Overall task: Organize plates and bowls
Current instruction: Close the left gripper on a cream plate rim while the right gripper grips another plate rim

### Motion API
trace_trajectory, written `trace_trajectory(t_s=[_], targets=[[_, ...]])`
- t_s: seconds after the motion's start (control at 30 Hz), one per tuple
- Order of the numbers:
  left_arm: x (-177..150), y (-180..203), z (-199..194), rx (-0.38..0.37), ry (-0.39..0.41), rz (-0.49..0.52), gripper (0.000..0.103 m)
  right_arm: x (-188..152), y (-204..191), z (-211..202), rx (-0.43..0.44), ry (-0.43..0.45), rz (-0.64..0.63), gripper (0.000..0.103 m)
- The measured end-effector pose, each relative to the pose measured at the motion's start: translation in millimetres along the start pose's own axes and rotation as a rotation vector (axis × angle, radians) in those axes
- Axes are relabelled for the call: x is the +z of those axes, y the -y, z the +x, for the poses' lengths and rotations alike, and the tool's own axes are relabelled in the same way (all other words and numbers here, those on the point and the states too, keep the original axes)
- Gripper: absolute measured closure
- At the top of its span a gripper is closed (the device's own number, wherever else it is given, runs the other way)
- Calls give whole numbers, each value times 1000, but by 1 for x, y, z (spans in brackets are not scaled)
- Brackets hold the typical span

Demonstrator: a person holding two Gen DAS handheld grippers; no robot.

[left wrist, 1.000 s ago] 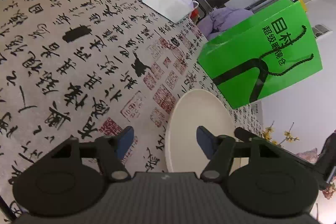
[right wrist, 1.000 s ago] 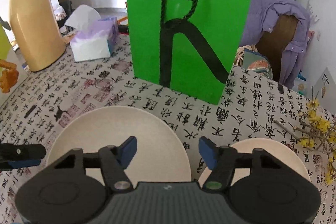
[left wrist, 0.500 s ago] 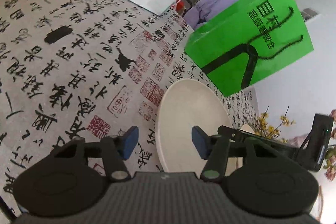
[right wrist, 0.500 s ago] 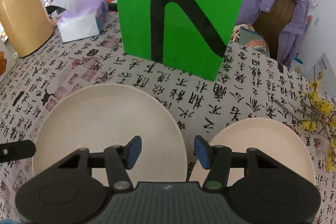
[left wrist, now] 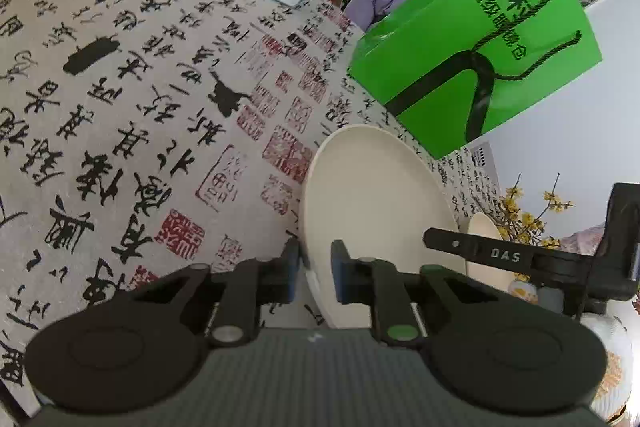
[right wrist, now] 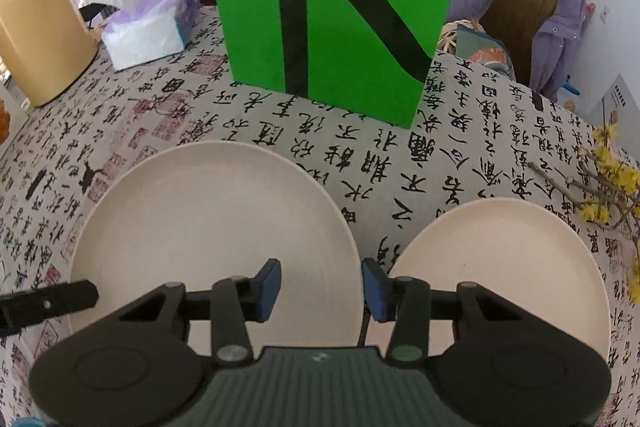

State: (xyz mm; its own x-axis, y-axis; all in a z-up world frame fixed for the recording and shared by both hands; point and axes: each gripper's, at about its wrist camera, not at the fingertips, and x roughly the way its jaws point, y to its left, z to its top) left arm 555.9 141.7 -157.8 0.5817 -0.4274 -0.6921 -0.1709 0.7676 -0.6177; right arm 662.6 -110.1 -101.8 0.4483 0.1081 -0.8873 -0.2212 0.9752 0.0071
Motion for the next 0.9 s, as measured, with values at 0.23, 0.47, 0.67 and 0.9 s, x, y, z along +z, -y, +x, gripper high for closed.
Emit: trace_trajectory(t_s=[0.23,0.47,0.67,0.9], targets=[[0,0,-2,45,31,21,91,-3,6,-4,29,17,30,79],[2,-4,-2,48,37,9,91,-6,11,-6,70,27,59,84],[4,-8,-6,76,65,-5,91,-7,11,-11,127,46,83,84],[5,-10,-8,89,79,-10,91,-10,-3,-7,92,41,14,85]])
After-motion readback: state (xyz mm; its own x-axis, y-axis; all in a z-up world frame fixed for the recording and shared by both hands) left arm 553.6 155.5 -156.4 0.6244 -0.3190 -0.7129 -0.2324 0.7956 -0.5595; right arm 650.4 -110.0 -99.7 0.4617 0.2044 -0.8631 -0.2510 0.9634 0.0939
